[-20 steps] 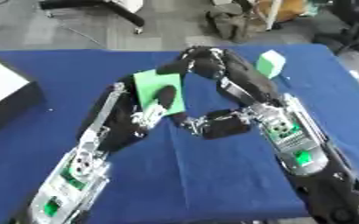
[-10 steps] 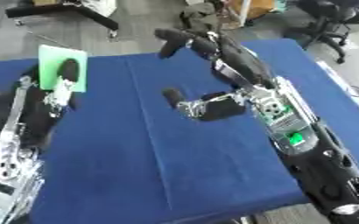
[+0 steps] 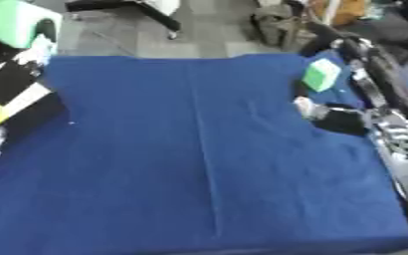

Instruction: Pick up the objects with one hand, pass them to the other hand, and then place them into the box on the other side of the table.

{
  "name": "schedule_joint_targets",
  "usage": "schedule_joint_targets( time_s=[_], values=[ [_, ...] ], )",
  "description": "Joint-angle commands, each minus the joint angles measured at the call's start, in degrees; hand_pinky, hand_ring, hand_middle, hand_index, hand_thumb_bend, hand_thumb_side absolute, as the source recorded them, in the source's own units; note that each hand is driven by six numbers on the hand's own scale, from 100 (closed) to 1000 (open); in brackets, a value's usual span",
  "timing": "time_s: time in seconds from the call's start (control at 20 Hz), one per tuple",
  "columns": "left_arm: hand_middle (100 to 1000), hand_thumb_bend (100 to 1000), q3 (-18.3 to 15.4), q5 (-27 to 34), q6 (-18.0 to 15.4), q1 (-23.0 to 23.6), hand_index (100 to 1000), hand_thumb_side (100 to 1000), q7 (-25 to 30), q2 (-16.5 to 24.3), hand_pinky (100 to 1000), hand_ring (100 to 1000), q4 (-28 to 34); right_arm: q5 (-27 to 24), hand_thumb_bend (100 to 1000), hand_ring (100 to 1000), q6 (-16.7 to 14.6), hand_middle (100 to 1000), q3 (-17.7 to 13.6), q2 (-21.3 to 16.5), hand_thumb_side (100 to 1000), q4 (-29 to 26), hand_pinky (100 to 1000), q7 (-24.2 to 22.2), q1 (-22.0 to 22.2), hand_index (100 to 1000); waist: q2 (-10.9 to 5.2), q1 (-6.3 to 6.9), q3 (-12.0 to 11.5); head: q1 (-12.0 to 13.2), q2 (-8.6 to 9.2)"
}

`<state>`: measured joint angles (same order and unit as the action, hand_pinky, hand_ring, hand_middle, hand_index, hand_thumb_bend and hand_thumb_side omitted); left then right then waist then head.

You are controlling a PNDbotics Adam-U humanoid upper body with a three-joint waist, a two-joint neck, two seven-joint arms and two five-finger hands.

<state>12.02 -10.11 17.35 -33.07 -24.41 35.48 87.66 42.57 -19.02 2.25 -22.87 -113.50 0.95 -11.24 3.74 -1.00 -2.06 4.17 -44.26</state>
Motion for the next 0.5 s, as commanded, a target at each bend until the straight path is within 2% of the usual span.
schedule_joint_targets(
  time_s=[0.05,0.15,0.2,0.35,0.4,0.45,0.5],
  values=[
    [153,100,-3.35,-10.44,5.30,-2.91,355,100,0.16,5.29,632,280,-11.08,1.40,100,652,1.61,626,-1.08,-0.15,353,-1.09,703,0.71,1.06,963,-1.31,0.21,0.56,8.47,0.14],
    [166,112,-4.30,-17.28,7.03,-4.62,363,100,1.44,6.52,625,295,-19.58,1.95,100,650,2.35,624,-1.32,0.37,369,-1.09,701,0.90,2.45,962,-1.50,0.16,1.16,11.32,0.14],
    [175,172,-4.72,-20.97,7.69,-5.52,370,100,2.34,6.78,625,307,-24.03,2.20,100,649,2.64,623,-1.42,0.63,375,-1.09,700,1.02,3.07,961,-1.58,0.12,1.40,12.14,0.14],
    [237,285,-6.08,-30.02,8.73,-7.24,425,100,5.81,6.37,648,375,-35.34,2.65,100,646,3.36,620,-1.67,1.45,397,-1.09,698,1.27,4.65,960,-1.77,-0.07,1.91,12.42,0.14],
    [352,379,-6.33,-32.26,8.51,-7.53,518,100,7.15,6.04,684,476,-37.89,2.73,100,646,3.51,619,-1.68,1.66,409,-1.09,697,1.31,5.04,959,-1.84,-0.12,2.01,12.20,0.14],
    [428,426,-6.45,-34.29,8.09,-7.66,580,100,8.72,5.71,701,520,-39.81,2.79,100,646,3.63,619,-1.66,1.79,413,-1.09,697,1.31,5.38,960,-1.91,-0.18,2.09,11.95,0.14],
    [515,505,-6.59,-36.03,7.67,-7.74,661,241,10.46,5.40,723,575,-41.18,2.83,100,646,3.70,619,-1.63,1.86,414,-1.09,697,1.30,5.62,960,-1.98,-0.23,2.17,11.77,0.14]
  ],
)
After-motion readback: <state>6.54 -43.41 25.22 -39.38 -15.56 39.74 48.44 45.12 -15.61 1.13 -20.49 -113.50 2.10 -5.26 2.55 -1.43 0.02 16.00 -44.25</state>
